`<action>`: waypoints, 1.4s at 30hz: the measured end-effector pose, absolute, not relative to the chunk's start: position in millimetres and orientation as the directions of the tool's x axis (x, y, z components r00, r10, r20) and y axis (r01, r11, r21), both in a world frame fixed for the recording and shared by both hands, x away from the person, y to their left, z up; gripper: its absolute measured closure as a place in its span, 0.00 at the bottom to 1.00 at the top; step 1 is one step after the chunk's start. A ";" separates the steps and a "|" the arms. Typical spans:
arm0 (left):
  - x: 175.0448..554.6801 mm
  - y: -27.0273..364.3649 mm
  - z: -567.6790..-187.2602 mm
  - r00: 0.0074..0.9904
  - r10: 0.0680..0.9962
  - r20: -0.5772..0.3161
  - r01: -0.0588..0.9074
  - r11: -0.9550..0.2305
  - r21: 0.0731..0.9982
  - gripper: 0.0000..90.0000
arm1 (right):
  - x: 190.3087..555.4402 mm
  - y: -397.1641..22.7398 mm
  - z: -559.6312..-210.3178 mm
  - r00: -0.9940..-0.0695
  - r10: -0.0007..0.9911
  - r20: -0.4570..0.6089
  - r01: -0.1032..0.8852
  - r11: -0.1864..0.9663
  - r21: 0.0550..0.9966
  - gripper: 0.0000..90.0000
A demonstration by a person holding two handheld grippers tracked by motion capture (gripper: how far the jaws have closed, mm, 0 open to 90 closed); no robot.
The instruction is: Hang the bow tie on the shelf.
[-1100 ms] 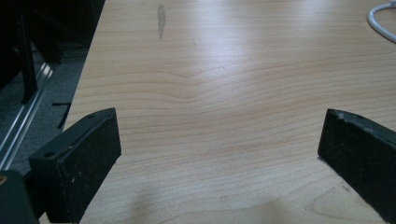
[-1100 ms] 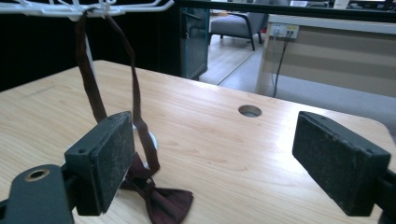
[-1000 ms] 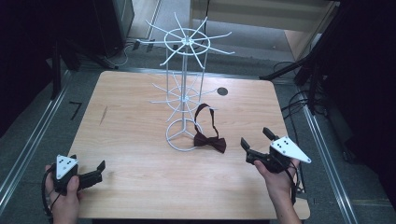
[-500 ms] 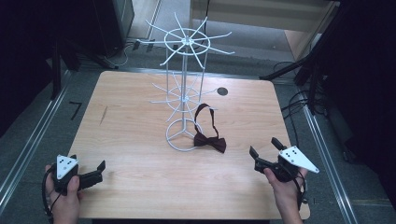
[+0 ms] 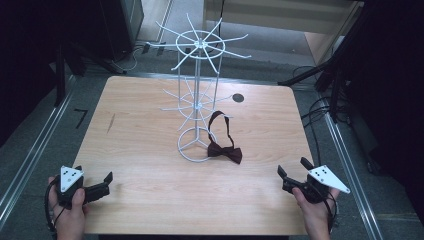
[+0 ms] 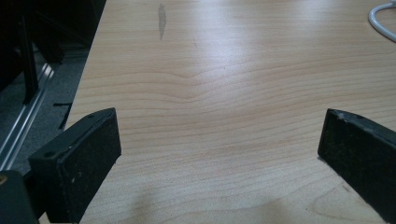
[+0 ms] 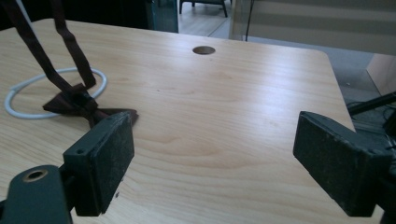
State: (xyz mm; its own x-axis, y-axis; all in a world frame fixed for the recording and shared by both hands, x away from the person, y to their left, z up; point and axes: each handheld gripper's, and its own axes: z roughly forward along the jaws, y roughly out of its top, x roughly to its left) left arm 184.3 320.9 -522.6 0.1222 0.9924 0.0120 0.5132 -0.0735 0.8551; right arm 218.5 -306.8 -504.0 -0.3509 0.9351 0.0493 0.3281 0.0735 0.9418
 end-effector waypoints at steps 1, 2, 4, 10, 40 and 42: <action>184.3 321.0 -522.6 0.123 0.992 0.012 0.513 -0.074 0.855 0.00 | 217.9 -309.4 -505.5 -0.346 0.937 0.049 0.330 0.073 0.941 0.14; 184.3 321.0 -522.6 0.122 0.992 0.011 0.513 -0.073 0.856 0.00 | 217.0 -311.7 -506.9 -0.341 0.939 0.052 0.336 0.070 0.939 0.14; 184.4 321.1 -522.6 0.121 0.993 0.012 0.513 -0.073 0.855 0.00 | 214.6 -319.0 -511.0 -0.325 0.944 0.056 0.345 0.064 0.936 0.14; 184.3 321.2 -522.5 0.122 0.992 0.010 0.514 -0.072 0.855 0.00 | 210.1 -332.5 -518.6 -0.297 0.953 0.063 0.364 0.052 0.930 0.14; 184.0 321.3 -522.5 0.125 0.992 0.009 0.511 -0.072 0.857 0.00 | 195.3 -378.8 -550.2 -0.192 0.976 0.098 0.451 -0.001 0.893 0.15; 184.1 321.6 -522.4 0.128 0.992 0.007 0.513 -0.073 0.855 0.00 | 195.1 -378.4 -550.3 -0.194 0.976 0.096 0.450 0.002 0.893 0.15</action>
State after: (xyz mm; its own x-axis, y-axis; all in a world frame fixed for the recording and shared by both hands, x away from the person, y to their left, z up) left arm 184.1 321.6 -522.4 0.1279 0.9918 0.0074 0.5129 -0.0726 0.8554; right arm 195.1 -378.4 -550.3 -0.1941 0.9763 0.0956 0.4500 0.0020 0.8930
